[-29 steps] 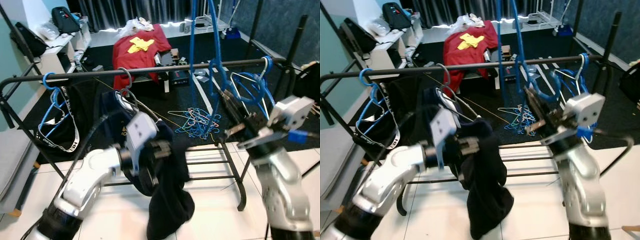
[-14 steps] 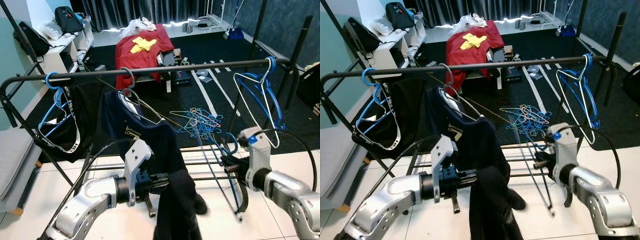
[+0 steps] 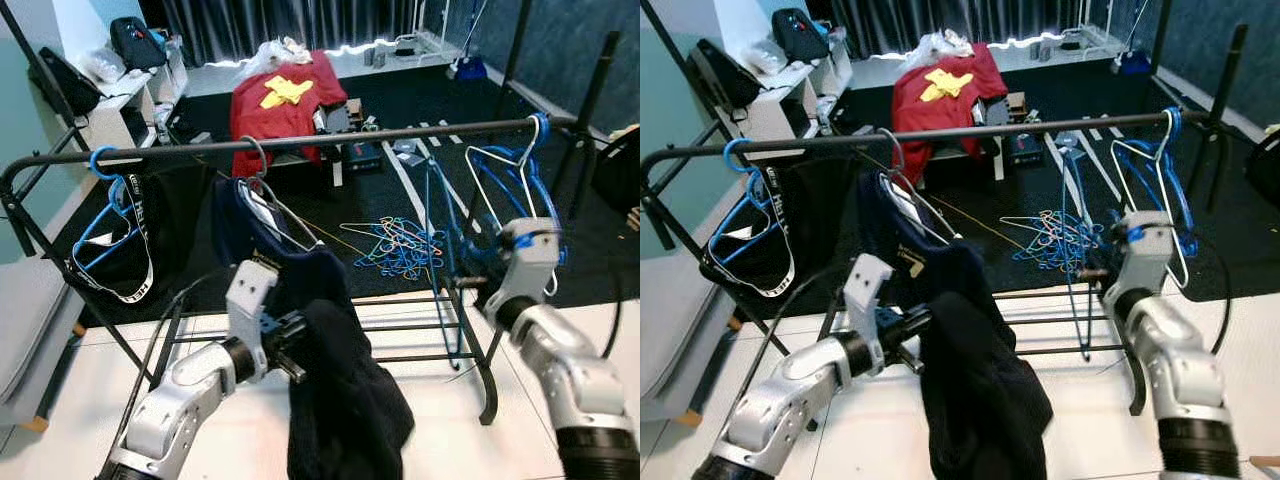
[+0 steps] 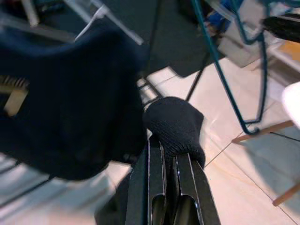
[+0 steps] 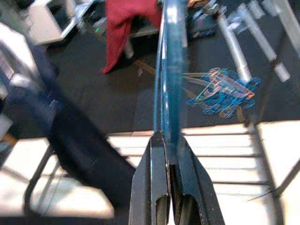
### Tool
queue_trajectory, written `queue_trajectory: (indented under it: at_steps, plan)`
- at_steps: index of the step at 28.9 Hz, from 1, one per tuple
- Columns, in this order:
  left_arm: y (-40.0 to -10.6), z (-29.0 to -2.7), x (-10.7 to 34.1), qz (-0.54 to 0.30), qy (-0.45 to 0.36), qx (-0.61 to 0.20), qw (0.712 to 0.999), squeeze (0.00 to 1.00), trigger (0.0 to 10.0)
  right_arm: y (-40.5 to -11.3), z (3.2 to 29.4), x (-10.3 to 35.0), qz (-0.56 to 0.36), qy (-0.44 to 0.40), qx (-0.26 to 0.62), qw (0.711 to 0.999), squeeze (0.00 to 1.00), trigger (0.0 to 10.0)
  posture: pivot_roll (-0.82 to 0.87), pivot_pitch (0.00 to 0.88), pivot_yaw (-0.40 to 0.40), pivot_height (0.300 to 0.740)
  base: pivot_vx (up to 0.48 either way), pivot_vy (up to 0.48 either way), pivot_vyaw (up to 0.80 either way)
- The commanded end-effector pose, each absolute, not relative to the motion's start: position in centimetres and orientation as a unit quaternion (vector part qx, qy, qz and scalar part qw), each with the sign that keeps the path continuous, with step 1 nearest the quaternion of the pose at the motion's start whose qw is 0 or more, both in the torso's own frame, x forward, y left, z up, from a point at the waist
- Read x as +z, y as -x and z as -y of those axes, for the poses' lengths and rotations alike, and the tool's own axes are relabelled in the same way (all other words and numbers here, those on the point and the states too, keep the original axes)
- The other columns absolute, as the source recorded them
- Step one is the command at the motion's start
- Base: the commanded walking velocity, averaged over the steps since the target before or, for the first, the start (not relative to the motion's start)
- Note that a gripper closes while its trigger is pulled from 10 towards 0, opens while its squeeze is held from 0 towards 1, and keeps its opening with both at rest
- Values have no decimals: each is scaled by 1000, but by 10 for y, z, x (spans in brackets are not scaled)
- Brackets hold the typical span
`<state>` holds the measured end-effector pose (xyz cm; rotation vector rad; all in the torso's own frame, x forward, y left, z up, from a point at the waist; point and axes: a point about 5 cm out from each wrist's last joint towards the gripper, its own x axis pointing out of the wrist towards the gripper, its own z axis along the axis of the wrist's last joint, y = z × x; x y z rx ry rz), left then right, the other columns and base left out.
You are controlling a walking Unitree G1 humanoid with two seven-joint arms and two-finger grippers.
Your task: Hang hanger
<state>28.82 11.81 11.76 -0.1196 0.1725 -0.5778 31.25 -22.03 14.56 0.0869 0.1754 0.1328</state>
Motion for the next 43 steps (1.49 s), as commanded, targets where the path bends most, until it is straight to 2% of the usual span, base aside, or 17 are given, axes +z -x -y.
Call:
queue_trajectory:
  at_steps: [1, 3, 5, 7, 10, 16, 43]
  plan:
    - [-290, -127, 112, -90, 61, -250, 962, 0, 10000, -311, 213, 138, -95, -47, 71, 992, 0, 10000, -26, 59, 94, 740, 0, 0, 0]
    - [-290, -139, 93, -140, 53, -195, 969, 0, 10000, -307, 194, 118, -111, -52, 77, 989, 0, 10000, -17, 67, 68, 740, 0, 0, 0]
    - [-289, -142, 89, -146, 42, -183, 971, 0, 10000, -306, 188, 109, -120, -42, 81, 989, 0, 10000, -7, 69, 40, 740, 0, 0, 0]
    - [-289, -142, 89, -146, 42, -183, 971, 0, 10000, -306, 188, 109, -120, -42, 81, 989, 0, 10000, -7, 69, 40, 740, 0, 0, 0]
    - [-288, -146, 92, -133, 44, -155, 978, 0, 10000, -305, 183, 98, -132, -25, 91, 987, 0, 10000, 13, 80, -5, 740, 0, 0, 0]
    - [-287, -150, 94, -113, 42, -116, 986, 0, 10000, -312, 183, 93, -125, -13, 104, 987, 0, 10000, 21, 83, -18, 740, 0, 0, 0]
    - [-297, -137, 99, -103, 55, -135, 984, 0, 10000, -308, 191, 88, -109, -7, 90, 990, 0, 10000, -4, 87, 10, 740, 0, -345, 0]
